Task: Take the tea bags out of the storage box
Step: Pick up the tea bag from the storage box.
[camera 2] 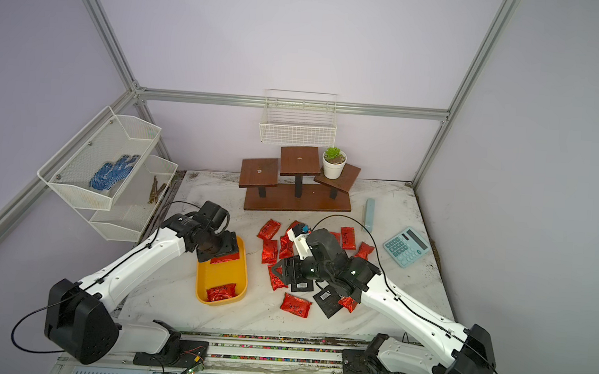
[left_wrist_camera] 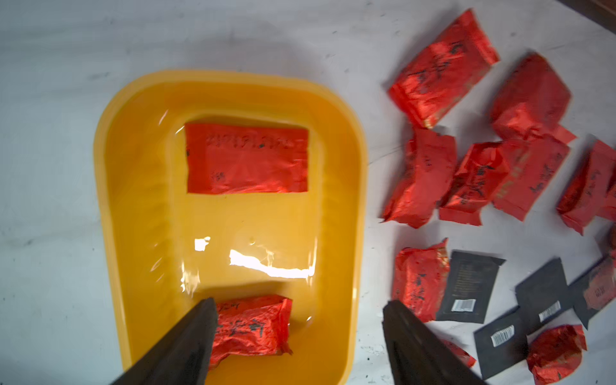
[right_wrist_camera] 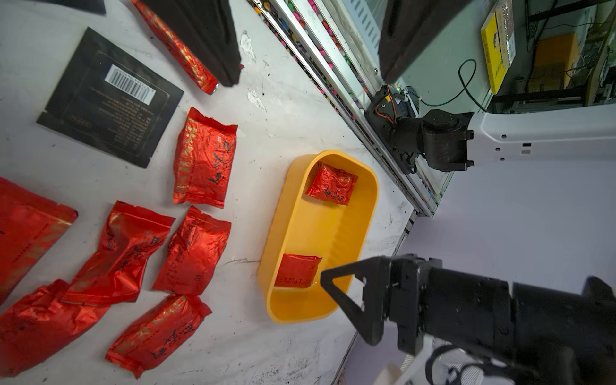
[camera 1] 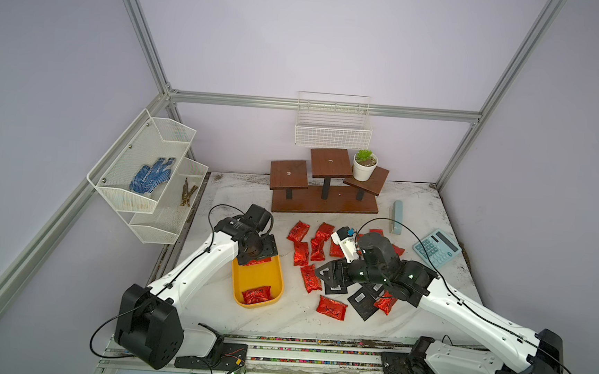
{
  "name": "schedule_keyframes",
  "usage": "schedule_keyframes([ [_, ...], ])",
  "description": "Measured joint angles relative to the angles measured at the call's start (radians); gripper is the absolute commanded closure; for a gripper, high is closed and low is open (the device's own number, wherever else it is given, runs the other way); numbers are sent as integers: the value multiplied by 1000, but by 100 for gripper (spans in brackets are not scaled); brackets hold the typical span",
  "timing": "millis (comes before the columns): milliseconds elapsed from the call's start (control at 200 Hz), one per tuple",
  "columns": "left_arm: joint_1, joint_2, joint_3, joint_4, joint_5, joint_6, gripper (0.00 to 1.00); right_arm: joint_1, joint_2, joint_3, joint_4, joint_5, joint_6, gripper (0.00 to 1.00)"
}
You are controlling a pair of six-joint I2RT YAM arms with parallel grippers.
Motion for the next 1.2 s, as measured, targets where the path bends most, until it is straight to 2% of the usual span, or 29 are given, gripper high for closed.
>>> schedule_keyframes([
  [125, 52, -77, -128, 40, 0, -60, 24, 10, 7, 0, 11, 8, 1, 30],
  [270, 78, -78, -183, 114, -13, -129, 25, 15, 3, 0, 20, 11, 1, 30],
  [395, 79, -32, -192, 187, -24, -184, 25, 16, -27, -1, 20, 17, 0, 29],
  [510, 79, 29, -192, 242, -44, -219, 21, 16, -73, -8, 19, 31, -2, 29],
  [725, 79, 165, -192, 290, -70, -245, 19, 16, -113, -38, 18, 53, -6, 28],
  [890, 78, 195, -193, 322, -99, -253, 19, 16, -112, -53, 18, 60, -6, 28],
  [1070, 79, 215, -193, 346, -149, -254, 28, 16, -109, -59, 18, 60, -6, 28],
  [1200, 84, 270, -180, 361, -159, -250, 39, 16, -105, -59, 19, 61, -6, 28],
])
